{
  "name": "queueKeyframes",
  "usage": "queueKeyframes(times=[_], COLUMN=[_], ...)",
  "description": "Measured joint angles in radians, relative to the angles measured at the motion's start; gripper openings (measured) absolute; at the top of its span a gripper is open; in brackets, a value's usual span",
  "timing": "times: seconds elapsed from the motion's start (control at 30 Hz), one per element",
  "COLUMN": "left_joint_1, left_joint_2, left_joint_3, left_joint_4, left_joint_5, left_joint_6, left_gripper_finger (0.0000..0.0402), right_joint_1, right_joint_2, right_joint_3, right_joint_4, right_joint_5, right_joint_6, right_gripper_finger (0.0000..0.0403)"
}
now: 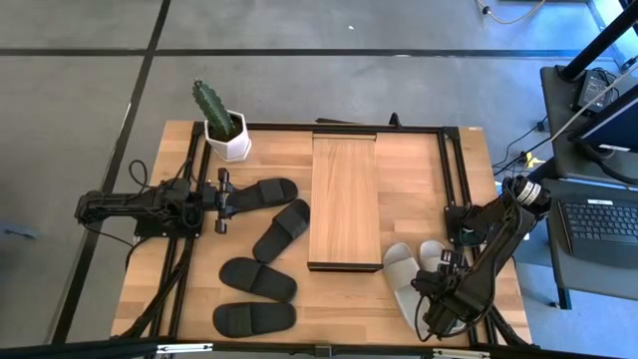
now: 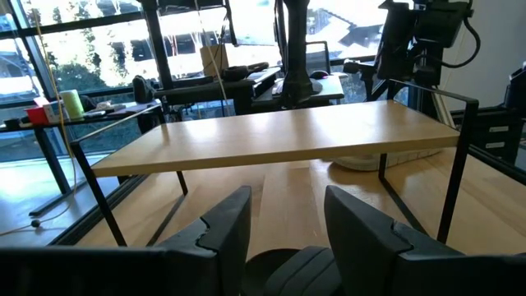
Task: Pick and place slides into the shelf
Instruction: Put the gray slipper under the shelf
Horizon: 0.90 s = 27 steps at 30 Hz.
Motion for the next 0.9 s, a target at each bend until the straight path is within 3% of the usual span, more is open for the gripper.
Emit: queueKeyframes(times=[0.23,0.9], left_joint_1=[0.0,0.0], left_joint_2=[0.0,0.0], left_joint_3=[0.0,0.0], left_joint_4=[0.0,0.0], left_joint_5=[0.0,0.0], left_joint_6=[0.0,0.0], left_gripper_finger=[0.0147,0.0147], right_joint_1=[0.025,0.055], right_joint_2=[0.028,0.275], right_joint_3=[0.0,0.0], right_joint_4=[-0.003,-0.096], right_joint_5=[0.024,0.091], right_joint_6=[0.0,0.001], right_gripper_finger=[0.0165,0.0157])
